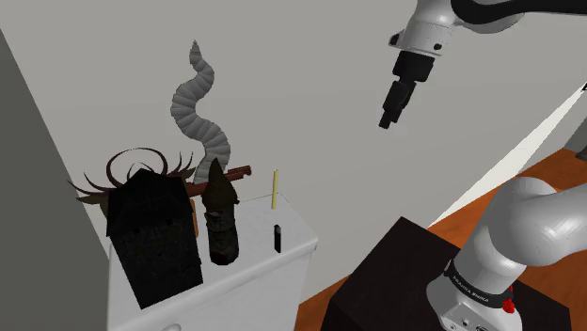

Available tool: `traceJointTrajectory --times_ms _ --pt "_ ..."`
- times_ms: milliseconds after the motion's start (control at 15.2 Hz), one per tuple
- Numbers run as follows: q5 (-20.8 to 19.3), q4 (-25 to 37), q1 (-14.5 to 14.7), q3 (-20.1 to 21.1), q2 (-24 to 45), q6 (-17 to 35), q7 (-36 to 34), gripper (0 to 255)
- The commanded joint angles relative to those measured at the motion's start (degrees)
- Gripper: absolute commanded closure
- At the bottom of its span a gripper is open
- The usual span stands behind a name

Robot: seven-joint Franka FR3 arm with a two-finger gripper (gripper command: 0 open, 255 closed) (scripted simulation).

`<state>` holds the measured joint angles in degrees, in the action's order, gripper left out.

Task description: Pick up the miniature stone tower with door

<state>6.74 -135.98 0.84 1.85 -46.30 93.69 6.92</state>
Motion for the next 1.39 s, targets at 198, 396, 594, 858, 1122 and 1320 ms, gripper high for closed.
traceJointTrajectory --times_ms 198,396,594,858,1122,1320 --pt "2.1 -2.7 1.6 2.8 0.8 6.2 -1.2 0" --pt "4.1 -4.8 3.2 5.7 2.3 12.6 -2.4 0" --pt "5.8 -6.3 4.8 8.8 4.5 19.1 -3.5 0" --pt "7.6 -7.1 6.5 13.0 8.6 27.8 -5.1 0" --pt "8.3 -6.7 7.5 17.5 13.9 36.5 -6.9 0" --pt "7.8 -5.7 7.7 21.1 18.4 42.8 -8.8 0"
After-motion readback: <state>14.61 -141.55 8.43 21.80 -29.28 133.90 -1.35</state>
